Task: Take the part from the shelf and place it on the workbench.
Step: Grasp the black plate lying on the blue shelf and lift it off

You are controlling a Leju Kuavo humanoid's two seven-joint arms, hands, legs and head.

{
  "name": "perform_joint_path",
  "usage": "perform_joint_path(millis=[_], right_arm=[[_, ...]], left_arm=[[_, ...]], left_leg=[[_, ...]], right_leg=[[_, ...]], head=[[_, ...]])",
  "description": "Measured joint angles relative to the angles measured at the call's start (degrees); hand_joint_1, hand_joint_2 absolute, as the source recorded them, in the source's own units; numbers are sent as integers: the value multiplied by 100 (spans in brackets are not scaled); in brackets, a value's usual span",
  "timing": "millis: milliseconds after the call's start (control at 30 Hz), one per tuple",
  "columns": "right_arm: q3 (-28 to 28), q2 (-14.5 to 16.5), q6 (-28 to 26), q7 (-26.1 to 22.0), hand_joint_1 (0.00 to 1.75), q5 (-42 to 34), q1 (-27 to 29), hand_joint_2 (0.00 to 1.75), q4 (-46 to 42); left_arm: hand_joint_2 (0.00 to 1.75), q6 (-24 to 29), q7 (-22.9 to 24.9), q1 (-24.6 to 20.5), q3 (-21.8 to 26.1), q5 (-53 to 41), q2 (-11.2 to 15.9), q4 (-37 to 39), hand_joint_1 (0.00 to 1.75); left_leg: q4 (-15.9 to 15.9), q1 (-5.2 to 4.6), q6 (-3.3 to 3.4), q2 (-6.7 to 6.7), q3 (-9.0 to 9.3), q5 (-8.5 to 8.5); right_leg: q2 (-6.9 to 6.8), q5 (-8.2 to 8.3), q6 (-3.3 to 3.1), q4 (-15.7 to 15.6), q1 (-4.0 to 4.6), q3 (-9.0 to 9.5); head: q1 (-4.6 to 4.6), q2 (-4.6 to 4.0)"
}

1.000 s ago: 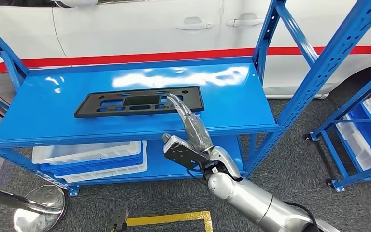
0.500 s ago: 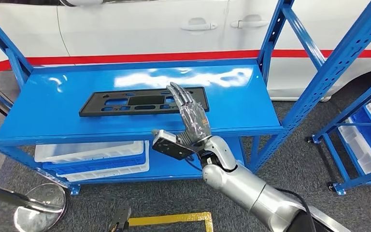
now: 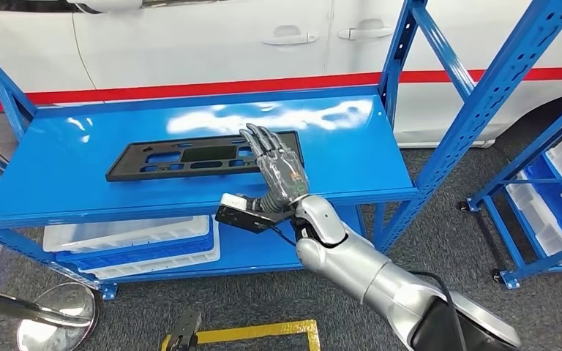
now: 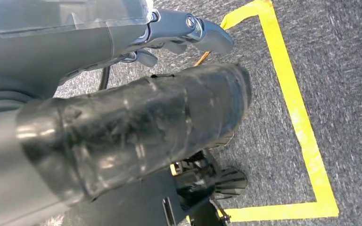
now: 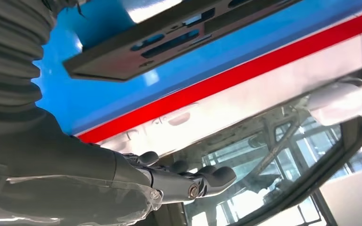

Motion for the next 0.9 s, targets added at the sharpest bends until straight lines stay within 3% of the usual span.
perform_joint_path(millis=[133, 200, 267, 300, 333, 367, 433, 500, 600, 667, 767, 800, 833, 867, 900], right_arm=[[103, 135, 286, 79, 0, 222, -182, 175, 409], [143, 182, 366, 99, 0, 268, -289, 175, 592], [184, 215, 411, 104, 0, 282, -346, 175, 765], [206, 230, 433, 104, 0, 284, -350, 175, 853], [226, 246, 452, 104, 0, 284, -353, 175, 935], [244, 266, 461, 104, 0, 284, -363, 175, 1007], [262, 309, 461, 103, 0, 285, -412, 175, 1124], [280, 365, 465, 104, 0, 288, -470, 175, 1231], [318, 418, 557, 108, 0, 292, -519, 175, 1407], [338, 455, 637, 106, 0, 292, -572, 175, 1509], [374, 514, 701, 108, 0, 305, -645, 175, 1682], [385, 525, 708, 111, 0, 319, -649, 175, 1739], [393, 533, 713, 116, 0, 334, -650, 175, 1790], [399, 543, 713, 120, 0, 349, -653, 175, 1836], [402, 558, 711, 122, 0, 361, -659, 175, 1875]], left_arm=[[0, -33, 39, -20, -9, -58, -8, -1, 0], [0, -46, 43, -43, -9, -73, -26, -1, 0], [0, -60, 51, -55, -10, -77, -42, -1, 0], [0, -64, 56, -53, -11, -79, -46, -1, 0], [0, -67, 61, -51, -11, -81, -46, -1, 0], [0, -70, 63, -49, -11, -83, -48, -1, 0], [0, -73, 63, -54, -11, -85, -55, -1, 0], [0, -77, 67, -63, -13, -88, -60, -1, 0], [0, -89, 74, -69, -17, -92, -61, 0, 0], [0, -101, 76, -74, -19, -99, -62, -1, 0], [0, -116, 80, -80, -27, -123, -64, -1, 0], [0, -120, 84, -76, -31, -128, -64, 0, 0], [0, -122, 89, -73, -35, -131, -64, 0, 0], [0, -124, 92, -72, -39, -132, -64, 0, 0], [0, -125, 95, -74, -42, -133, -64, 0, 0]], left_leg=[[-162, 26, 78, 1, 67, 30], [-217, 49, 128, 10, 98, 59], [-214, 48, 150, 8, 100, 56], [-205, 49, 153, 5, 100, 49], [-191, 51, 154, 1, 100, 39], [-168, 53, 145, -2, 101, 22], [-99, 47, 105, -6, 92, -32], [-24, 28, 49, -6, 56, -72], [-9, 25, -22, -1, 25, -80], [183, 38, -81, 7, -56, -217], [1166, 60, -157, 11, -519, -675], [1441, 65, -164, 11, -662, -747], [1532, 66, -163, 11, -721, -715], [1397, 66, -150, 11, -668, -578], [1070, 65, -127, 11, -516, -370]], right_leg=[[-6, -45, 129, 21, 5, -20], [-15, -299, 170, 442, 3, -206], [-17, -600, 196, 1158, 4, -549], [-19, -643, 207, 1398, -1, -676], [-21, -583, 215, 1450, -8, -721], [-25, -418, 219, 1271, -19, -652], [-33, -59, 214, 574, -34, -332], [-27, 52, 175, 124, -27, -123], [-14, 37, 76, 61, -11, -108], [-15, 49, 7, 38, -29, -93], [-22, 47, -47, 31, -30, -84], [-25, 44, -51, 32, -25, -83], [-25, 43, -53, 34, -22, -82], [-21, 42, -54, 35, -20, -77], [-14, 39, -53, 35, -18, -67]], head=[[12, 0], [29, 0], [40, 0], [42, 0], [44, 0], [44, 0], [44, 0], [35, 1], [27, 0], [5, 0], [-37, 0], [-36, 0], [-37, 0], [-38, 0], [-38, 0]])
